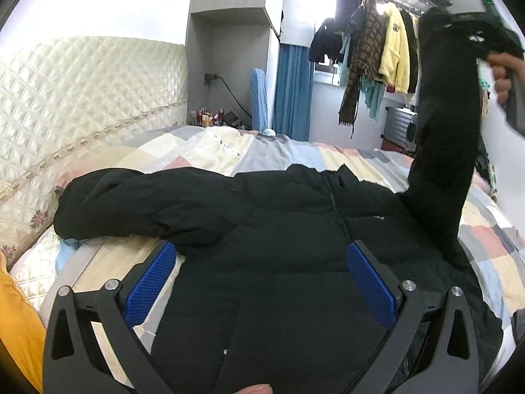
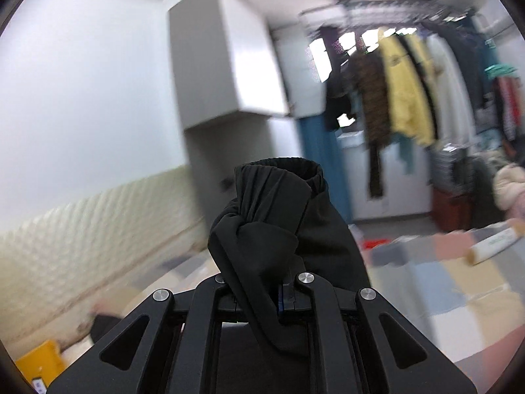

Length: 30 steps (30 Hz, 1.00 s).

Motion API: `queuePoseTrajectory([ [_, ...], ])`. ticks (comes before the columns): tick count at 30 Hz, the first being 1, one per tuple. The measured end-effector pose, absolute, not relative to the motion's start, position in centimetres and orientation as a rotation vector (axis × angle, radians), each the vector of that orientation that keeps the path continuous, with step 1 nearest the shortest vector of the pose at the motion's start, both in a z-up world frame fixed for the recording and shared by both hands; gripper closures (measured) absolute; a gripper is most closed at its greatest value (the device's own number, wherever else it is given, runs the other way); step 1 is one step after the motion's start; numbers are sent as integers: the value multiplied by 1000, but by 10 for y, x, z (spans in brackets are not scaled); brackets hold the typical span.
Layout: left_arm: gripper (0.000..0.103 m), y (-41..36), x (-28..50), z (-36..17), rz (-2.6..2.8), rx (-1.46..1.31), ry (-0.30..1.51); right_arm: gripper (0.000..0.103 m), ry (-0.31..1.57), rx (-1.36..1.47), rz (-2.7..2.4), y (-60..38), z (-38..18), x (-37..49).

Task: Fold large clothes
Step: 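Lift the sleeve with the right gripper and fold it across the jacket body, then release the sleeve with the right gripper and withdraw it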

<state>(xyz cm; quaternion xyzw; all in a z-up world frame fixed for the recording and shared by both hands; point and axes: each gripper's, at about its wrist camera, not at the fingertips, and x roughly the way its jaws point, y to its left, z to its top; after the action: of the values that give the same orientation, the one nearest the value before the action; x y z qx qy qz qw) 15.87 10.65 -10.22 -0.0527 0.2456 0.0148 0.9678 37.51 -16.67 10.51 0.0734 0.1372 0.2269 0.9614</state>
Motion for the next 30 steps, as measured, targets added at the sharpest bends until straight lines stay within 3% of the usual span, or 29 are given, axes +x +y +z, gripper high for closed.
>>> queuePoseTrajectory([
  [8, 0, 139, 162, -107, 53, -154, 490, 92, 446, 130, 612, -64, 17, 404],
  [23, 0, 200, 174, -126, 152, -282, 496, 86, 795, 29, 745, 37, -156, 421],
  [25, 0, 198, 174, -128, 153, -265, 496, 78, 820, 25, 746, 43, -169, 422],
  [28, 0, 194, 176, -130, 153, -243, 501, 54, 862, 82, 756, 38, -181, 425],
  [30, 0, 192, 177, -131, 143, -246, 506, 45, 853, 87, 763, 36, -175, 423],
])
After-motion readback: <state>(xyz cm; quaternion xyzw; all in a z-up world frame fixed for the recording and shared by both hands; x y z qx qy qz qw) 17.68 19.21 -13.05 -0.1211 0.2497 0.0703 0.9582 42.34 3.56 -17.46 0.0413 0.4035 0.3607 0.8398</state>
